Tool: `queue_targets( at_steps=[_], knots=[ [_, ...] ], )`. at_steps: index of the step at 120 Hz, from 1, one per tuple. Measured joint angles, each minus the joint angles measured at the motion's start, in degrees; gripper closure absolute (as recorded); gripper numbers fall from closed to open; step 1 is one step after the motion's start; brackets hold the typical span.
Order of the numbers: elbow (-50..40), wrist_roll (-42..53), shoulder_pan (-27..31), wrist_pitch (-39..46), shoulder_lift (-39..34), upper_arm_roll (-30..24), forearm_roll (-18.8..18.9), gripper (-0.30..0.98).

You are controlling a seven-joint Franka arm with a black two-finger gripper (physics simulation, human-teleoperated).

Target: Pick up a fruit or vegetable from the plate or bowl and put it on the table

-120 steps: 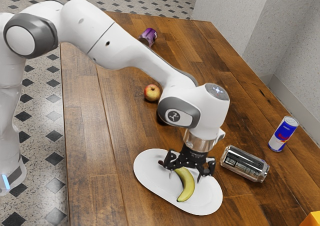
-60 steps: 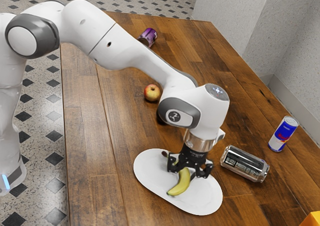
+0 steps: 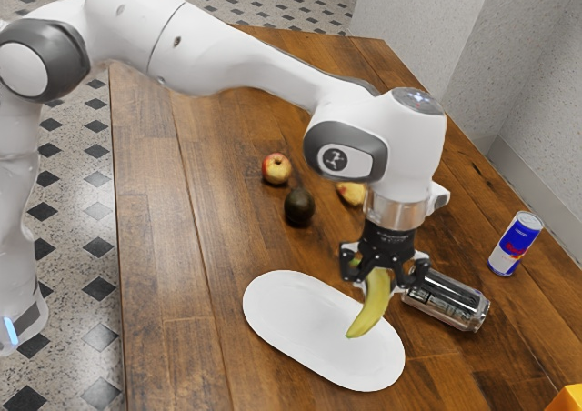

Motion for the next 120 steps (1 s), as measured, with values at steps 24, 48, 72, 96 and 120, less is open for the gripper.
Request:
queue_targets(
  at_steps=[24,48,72,96,120],
  knots=[
    [19.30,1.01,-5.73,-8.07,10.63,-0.02,3.66,0.56],
    [34.84,2.29,-10.50,-15.47,23.88,0.34,6.12,0.57],
    [39.51,3.37,-16.08,-20.01,25.79,0.51,7.55,0.58],
    [41.52,4.15,-20.42,-21.80,26.48,0.50,8.65,0.57],
    [42.55,4.70,-22.41,-22.34,26.88,0.47,9.00,0.57]
  ],
)
